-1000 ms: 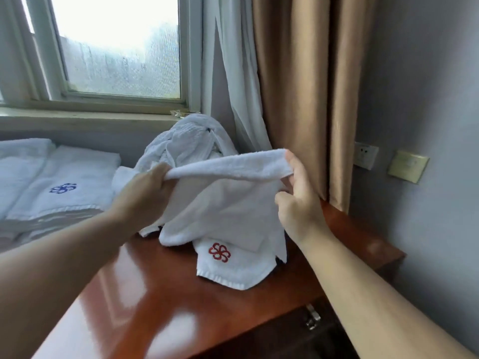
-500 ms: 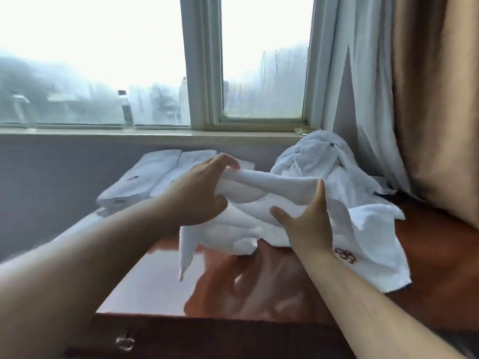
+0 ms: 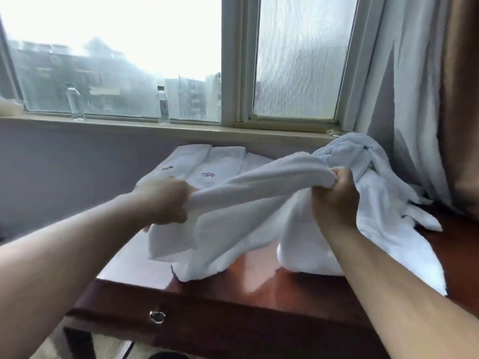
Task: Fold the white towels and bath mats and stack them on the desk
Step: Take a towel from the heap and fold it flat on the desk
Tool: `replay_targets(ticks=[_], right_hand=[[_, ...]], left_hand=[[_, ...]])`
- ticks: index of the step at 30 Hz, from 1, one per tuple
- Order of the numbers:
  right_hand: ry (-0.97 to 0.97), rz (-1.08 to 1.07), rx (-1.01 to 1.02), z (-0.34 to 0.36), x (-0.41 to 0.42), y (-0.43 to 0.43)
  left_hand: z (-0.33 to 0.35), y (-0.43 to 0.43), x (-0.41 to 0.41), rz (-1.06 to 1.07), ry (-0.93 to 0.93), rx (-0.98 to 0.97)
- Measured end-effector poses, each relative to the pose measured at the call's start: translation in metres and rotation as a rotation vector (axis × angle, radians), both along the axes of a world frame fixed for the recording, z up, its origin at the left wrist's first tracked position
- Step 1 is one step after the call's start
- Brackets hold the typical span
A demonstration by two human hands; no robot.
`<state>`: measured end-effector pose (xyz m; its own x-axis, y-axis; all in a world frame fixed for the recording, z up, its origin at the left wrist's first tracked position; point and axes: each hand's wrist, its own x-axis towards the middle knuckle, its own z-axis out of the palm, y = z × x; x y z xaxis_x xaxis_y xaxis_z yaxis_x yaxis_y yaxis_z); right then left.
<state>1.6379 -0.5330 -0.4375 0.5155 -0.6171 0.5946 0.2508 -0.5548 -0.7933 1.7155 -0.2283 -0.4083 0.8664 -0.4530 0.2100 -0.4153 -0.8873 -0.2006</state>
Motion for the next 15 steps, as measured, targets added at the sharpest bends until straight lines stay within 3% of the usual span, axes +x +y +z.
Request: replay_targets(ticks=[4,8,11,15], right_hand=[[0.252,-0.054,-0.042,0.004,-0.005,-0.035],[0.500,0.176,-0.032,-0.009,-0.010,-0.044],[0.613,0.322,0.065,-0.018,-0.008,-0.031],[0.709,0.299,0.187,-0.014,0.000,-0.019]], left_hand=[[-0.033,0.007,0.000,-0.223,0.419,-0.801],[-0.034,-0.009,-0.017,-0.140,0.786,-1.325],[-0.030,-0.011,-0.022,-0.130,1.197,-1.585],[-0.035,-0.013,-0.019,-0.112,1.321,-1.771]])
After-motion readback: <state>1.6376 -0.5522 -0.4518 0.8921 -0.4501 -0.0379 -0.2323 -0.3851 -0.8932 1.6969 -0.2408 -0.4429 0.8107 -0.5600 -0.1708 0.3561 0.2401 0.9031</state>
